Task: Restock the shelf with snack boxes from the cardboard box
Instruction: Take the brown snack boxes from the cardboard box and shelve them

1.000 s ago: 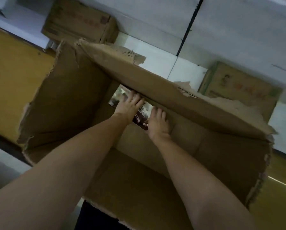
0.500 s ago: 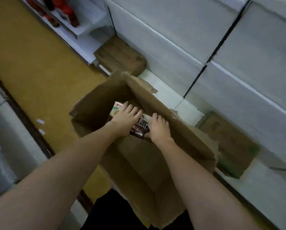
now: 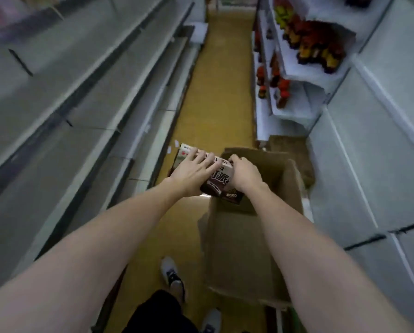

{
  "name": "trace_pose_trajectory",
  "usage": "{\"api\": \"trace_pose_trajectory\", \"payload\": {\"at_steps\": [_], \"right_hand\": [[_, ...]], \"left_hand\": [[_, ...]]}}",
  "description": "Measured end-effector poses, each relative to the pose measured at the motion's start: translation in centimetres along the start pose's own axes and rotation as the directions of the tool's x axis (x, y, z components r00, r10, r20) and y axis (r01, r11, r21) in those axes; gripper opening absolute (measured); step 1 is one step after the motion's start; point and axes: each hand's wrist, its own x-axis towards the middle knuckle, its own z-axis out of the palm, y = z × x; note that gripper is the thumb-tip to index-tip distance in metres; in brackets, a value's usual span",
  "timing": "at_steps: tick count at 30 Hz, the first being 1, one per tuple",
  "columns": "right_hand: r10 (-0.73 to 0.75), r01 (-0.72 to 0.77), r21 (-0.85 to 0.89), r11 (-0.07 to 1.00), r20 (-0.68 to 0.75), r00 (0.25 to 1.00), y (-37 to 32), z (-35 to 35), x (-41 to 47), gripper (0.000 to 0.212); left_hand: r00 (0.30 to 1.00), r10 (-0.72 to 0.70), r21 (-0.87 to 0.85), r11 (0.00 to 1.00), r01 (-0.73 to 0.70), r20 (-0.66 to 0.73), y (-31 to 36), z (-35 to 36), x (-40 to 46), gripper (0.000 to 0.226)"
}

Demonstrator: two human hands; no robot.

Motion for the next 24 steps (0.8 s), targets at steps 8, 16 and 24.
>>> {"api": "trace_pose_trajectory", "payload": {"at_steps": [8,16,24], "right_hand": [[-0.517,0.516,-0.138,0.845,0.038,0.855,-18.2,3.1,-5.6,0.056],[-0.661,0.664,-0.012,0.748,0.092,0.745,-30.9,3.9,-18.1,0.066],[-0.796,0.788,-0.117,0.604,-0.034,0.605,-32.6,5.0,-31.9,0.05]], "left_hand": [[0.828,-0.502,-0.101,0.837,0.538,0.251,-7.4,-4.8,-20.4,0.068],[0.633,-0.737,-0.006,0.651,0.759,0.236,-6.5,-12.1,-39.9,0.048],[0.568,-0.799,-0.117,0.556,0.823,0.199,-1.1,-16.0,-51.8,0.047]]}}
